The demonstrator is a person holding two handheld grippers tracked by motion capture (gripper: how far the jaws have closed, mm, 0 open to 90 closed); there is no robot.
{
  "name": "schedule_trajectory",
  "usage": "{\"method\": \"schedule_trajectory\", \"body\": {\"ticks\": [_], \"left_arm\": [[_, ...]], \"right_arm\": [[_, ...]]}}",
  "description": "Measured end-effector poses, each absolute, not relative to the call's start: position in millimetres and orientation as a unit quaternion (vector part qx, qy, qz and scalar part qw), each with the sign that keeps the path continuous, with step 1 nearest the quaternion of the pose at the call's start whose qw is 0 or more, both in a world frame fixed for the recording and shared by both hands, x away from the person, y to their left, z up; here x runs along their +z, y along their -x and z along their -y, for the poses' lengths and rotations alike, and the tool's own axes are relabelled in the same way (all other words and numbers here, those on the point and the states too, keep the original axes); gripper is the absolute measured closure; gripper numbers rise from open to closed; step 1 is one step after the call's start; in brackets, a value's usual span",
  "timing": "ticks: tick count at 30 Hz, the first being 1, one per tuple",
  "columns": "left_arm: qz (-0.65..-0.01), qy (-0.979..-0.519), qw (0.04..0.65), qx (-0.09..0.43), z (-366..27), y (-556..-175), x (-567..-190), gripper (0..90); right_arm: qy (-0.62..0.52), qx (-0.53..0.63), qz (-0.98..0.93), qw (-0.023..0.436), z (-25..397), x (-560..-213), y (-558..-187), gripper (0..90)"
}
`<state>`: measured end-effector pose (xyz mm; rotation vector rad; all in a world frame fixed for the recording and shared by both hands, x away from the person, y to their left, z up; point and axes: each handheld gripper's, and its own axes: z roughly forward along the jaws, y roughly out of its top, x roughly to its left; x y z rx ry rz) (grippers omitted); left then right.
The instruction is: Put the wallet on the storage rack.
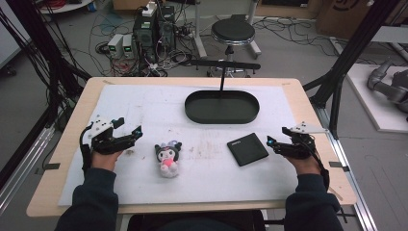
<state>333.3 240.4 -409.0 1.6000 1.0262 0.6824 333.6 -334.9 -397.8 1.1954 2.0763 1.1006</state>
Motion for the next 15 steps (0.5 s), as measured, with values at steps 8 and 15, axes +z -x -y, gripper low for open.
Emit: {"method": "schedule_trajectory", "body": {"ticks": [8,15], "left_arm": [[-0.436,-0.670,0.530,0.283,-238.2,-336.2,-411.8,21.8],[-0.430,-0.674,0.529,0.286,-237.4,-333.4,-411.5,22.1]], "right_arm": [[-0.436,0.407,-0.765,0.245,331.8,-398.9,-332.8,27.5],[-0.430,0.412,-0.772,0.223,327.4,-400.8,-333.6,22.4]]}}
